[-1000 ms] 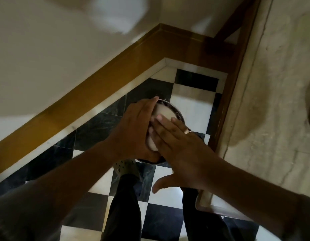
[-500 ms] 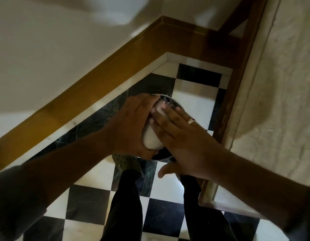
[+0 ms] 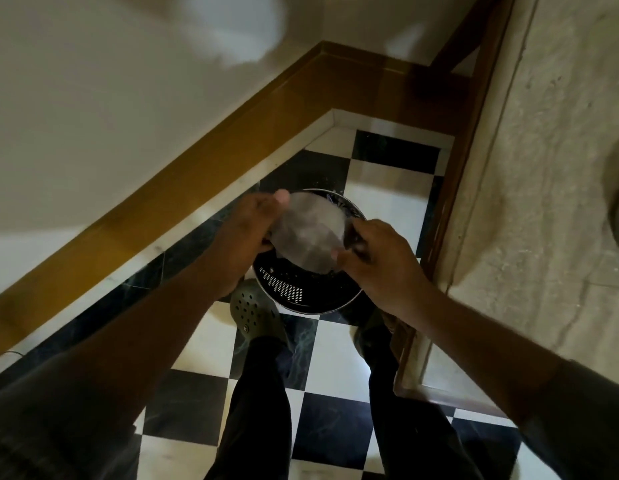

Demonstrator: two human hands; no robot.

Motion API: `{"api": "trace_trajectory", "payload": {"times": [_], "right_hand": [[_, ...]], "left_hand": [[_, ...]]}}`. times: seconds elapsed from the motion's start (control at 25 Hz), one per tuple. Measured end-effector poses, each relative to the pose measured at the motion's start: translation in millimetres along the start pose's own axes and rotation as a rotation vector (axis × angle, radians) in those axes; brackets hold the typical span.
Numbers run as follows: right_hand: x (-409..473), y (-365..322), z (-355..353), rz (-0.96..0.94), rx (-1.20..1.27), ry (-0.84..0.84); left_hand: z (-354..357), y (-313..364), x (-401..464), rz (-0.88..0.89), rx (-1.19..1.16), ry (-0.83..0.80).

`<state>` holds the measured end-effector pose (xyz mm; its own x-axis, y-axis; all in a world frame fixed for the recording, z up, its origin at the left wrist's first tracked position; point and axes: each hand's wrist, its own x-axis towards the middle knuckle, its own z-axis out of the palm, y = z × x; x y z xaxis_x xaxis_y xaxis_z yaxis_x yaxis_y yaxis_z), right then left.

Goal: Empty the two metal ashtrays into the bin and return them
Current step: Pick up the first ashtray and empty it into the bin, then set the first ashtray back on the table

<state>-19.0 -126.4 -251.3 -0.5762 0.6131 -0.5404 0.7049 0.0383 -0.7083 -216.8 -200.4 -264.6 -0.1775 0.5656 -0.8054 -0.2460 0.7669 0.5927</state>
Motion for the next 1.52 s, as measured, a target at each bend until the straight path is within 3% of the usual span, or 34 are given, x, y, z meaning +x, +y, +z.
{"api": "trace_trajectory", "payload": {"times": [0.12,0.2,0.28,0.72,1.08,1.52], "right_hand": [[7.7,1.0,21.3,0.269,0.320,0.053],[10.0,-0.9,29.9,0.449,0.555,0.107],[7.6,-6.3,29.8,0.549,0.636,0.131],[-38.9,-60.1,-71.5,0.463,0.622,0.270],[-84.4,1.2,-151.9,0.535,0.876,0.566],[-73.6,41.0,-154.0,0.605,0.993,0.689]], "left_hand": [[8.2,-3.0,-6.6,-0.161,-0.202,0.111],[11.5,-0.4,-12.6,-0.197,-0.235,0.146],[13.3,5.2,-21.4,-0.202,-0.226,0.156],[56.2,104.4,-90.4,-0.101,-0.213,0.154],[176.2,156.0,-69.7,-0.047,-0.038,0.053],[223.7,162.9,-37.5,-0.056,0.104,0.029]]}}
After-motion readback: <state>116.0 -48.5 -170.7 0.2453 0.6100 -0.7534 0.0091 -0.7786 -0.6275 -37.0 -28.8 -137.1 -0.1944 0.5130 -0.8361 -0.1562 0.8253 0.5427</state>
